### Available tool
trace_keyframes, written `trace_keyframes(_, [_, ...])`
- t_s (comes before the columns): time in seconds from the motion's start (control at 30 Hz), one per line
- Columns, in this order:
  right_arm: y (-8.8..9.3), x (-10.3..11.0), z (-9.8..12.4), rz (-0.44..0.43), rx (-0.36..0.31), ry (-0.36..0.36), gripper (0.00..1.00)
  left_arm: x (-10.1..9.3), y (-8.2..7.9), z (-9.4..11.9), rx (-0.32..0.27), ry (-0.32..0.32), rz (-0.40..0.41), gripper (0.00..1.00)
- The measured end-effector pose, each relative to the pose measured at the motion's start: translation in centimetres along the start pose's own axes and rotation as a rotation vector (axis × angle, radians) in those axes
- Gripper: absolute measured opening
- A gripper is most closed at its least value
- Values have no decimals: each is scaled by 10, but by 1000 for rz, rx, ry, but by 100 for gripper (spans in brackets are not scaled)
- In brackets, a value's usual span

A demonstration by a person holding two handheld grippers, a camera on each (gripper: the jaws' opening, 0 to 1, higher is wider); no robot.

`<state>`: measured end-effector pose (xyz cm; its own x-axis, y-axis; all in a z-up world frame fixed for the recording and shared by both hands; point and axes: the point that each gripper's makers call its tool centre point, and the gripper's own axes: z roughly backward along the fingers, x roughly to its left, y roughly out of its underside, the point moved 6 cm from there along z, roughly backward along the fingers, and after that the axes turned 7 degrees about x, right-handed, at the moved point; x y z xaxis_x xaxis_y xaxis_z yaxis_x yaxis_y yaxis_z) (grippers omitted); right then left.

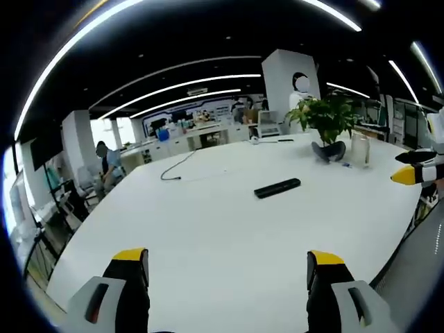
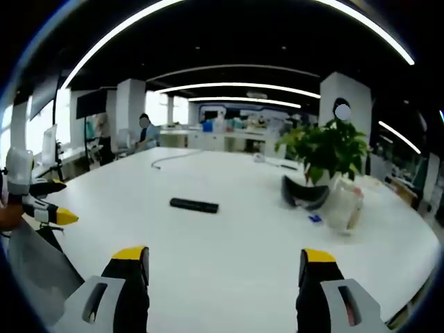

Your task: Press the specified remote control buttons in sequence, fully releasing each button before pressing the next.

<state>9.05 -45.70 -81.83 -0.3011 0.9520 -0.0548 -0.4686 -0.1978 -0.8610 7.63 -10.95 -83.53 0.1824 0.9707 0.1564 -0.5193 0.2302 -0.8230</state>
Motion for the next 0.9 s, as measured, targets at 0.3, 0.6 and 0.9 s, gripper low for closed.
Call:
trace_keyframes(0.3, [1, 2, -1, 14, 15, -3, 88, -2, 1, -1, 9, 12, -9, 98])
trace_keyframes(0.6, [3, 1, -3, 17, 30, 5, 88, -3, 2, -2, 22, 25, 12, 97])
trace_keyframes(0.9, [2, 3, -3, 29, 26, -5, 88, -3, 3, -3, 32, 23, 0, 97])
